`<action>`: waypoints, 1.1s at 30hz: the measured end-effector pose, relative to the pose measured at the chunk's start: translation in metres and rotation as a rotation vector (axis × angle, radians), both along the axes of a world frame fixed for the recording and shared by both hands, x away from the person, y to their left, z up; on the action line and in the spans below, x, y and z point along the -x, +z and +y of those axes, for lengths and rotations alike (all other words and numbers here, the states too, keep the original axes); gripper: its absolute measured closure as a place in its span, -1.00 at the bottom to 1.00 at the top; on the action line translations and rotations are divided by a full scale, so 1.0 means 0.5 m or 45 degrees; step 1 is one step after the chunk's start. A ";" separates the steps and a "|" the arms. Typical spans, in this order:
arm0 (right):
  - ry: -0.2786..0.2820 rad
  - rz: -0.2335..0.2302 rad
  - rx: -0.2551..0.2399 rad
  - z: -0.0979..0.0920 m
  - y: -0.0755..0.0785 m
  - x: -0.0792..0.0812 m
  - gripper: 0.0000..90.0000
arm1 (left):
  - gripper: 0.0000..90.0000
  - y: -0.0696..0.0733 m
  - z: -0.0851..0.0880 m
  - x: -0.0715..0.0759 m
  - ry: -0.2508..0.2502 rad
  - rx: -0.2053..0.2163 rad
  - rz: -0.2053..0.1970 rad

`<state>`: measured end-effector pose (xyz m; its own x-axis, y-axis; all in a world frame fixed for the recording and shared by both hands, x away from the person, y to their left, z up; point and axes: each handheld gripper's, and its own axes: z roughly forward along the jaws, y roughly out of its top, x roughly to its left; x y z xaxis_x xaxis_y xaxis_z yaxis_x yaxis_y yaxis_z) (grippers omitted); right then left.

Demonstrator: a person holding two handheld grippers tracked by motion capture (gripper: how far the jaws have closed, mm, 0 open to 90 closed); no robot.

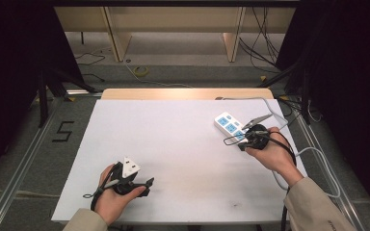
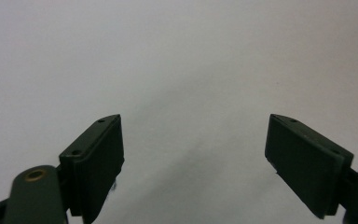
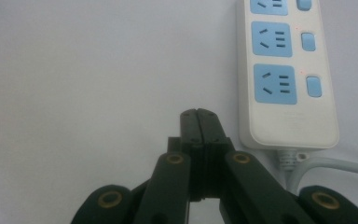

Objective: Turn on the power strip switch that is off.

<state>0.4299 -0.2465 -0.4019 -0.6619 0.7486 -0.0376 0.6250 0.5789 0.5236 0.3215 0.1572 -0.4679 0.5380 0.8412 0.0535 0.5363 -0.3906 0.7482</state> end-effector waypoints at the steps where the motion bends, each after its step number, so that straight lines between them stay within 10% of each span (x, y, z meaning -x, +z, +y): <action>1: 0.000 0.000 0.000 0.000 0.000 0.000 1.00 | -0.57 0.000 0.000 0.000 0.000 -0.001 0.001; 33: -0.073 0.006 0.023 0.007 0.010 -0.082 1.00 | -0.57 0.000 -0.001 -0.001 0.001 -0.002 -0.003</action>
<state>0.4710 -0.2428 -0.3968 -0.6184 0.7843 -0.0485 0.6598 0.5518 0.5101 0.3219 0.1566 -0.4681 0.5375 0.8414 0.0561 0.5348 -0.3916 0.7488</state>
